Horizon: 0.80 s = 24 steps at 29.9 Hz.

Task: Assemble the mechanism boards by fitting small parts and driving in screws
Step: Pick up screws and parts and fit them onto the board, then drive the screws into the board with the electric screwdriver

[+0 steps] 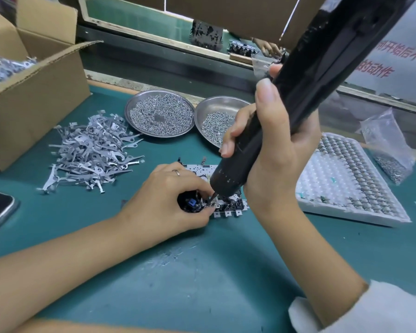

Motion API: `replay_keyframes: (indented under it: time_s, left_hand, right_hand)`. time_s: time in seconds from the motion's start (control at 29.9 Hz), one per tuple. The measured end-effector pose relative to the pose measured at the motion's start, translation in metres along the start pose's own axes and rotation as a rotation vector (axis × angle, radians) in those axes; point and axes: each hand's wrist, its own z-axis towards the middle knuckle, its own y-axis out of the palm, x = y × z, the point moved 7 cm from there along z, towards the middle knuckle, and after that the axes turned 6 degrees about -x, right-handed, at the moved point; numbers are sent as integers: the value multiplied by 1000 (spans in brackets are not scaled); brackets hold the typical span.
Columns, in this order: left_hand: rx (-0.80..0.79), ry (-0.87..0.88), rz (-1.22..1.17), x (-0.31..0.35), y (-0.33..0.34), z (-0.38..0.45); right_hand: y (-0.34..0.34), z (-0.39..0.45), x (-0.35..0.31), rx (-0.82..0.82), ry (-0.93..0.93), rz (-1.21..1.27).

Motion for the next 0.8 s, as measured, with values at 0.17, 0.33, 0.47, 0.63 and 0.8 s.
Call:
replay_keyframes:
  time_s: [0.17, 0.33, 0.47, 0.63, 0.8]
  left_hand:
    - [-3, -9, 0, 0, 0, 0]
    - [-4, -12, -14, 0, 0, 1]
    - [0, -8, -12, 0, -1, 0]
    - [-4, -7, -15, 0, 0, 0]
    - [-5, -3, -13, -1, -1, 0]
  right_hand:
    - [1, -1, 3, -3, 11, -5]
    - [0, -2, 4, 7, 20, -20]
    - [-2, -2, 4, 24, 30, -40]
    - [-2, -3, 5, 39, 46, -51]
    - [-2, -3, 7, 36, 51, -49]
